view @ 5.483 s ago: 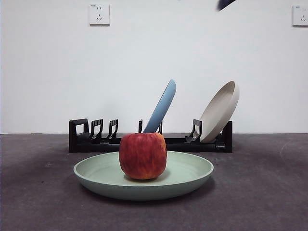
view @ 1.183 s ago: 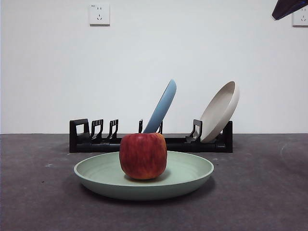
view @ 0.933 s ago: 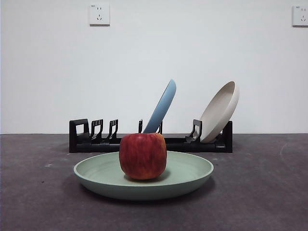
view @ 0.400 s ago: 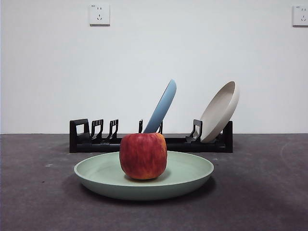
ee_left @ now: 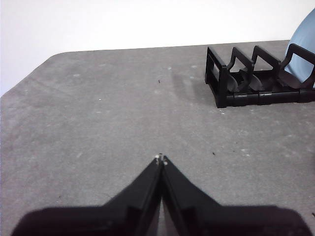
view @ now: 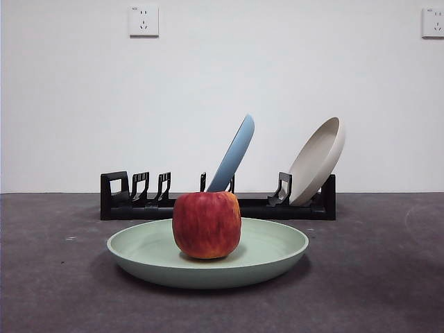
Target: Take the green plate from the plate rack,put the plate on the table,take the apple from the table,put the apple in the plate
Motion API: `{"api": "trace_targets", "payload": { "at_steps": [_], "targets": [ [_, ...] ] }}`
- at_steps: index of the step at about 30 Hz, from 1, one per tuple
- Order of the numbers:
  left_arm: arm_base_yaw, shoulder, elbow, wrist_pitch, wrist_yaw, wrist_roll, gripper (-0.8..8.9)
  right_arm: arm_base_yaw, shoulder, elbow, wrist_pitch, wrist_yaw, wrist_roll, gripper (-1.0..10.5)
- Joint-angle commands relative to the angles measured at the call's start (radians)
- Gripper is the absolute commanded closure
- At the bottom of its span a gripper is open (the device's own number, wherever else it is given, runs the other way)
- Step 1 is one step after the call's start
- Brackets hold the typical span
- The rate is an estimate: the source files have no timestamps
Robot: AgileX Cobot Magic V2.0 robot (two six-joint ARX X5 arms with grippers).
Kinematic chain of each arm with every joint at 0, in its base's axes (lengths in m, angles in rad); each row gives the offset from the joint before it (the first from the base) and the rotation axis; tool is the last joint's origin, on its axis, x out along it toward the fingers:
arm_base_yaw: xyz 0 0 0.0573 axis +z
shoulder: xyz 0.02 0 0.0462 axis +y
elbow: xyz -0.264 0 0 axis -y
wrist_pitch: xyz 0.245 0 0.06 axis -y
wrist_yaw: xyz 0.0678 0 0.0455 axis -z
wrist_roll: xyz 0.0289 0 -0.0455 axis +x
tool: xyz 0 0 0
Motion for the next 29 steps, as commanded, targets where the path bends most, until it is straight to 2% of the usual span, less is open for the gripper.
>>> {"api": "trace_targets", "payload": {
  "at_steps": [1, 6, 13, 29],
  "targets": [
    [0.003, -0.004, -0.015, 0.005, 0.002, -0.01, 8.17, 0.001, -0.04, -0.013, -0.027, 0.004, 0.027, 9.5],
    [0.003, -0.004, -0.015, 0.005, 0.002, -0.01, 8.17, 0.0, -0.074, -0.013, -0.113, 0.005, 0.027, 9.5],
    [0.003, -0.004, -0.015, 0.005, 0.002, -0.01, 8.17, 0.001, -0.067, -0.013, -0.113, -0.007, 0.061, 9.5],
    [0.003, -0.004, -0.015, 0.005, 0.002, -0.01, 8.17, 0.001, -0.06, -0.013, -0.112, 0.003, 0.061, 9.5]
  ]
}}
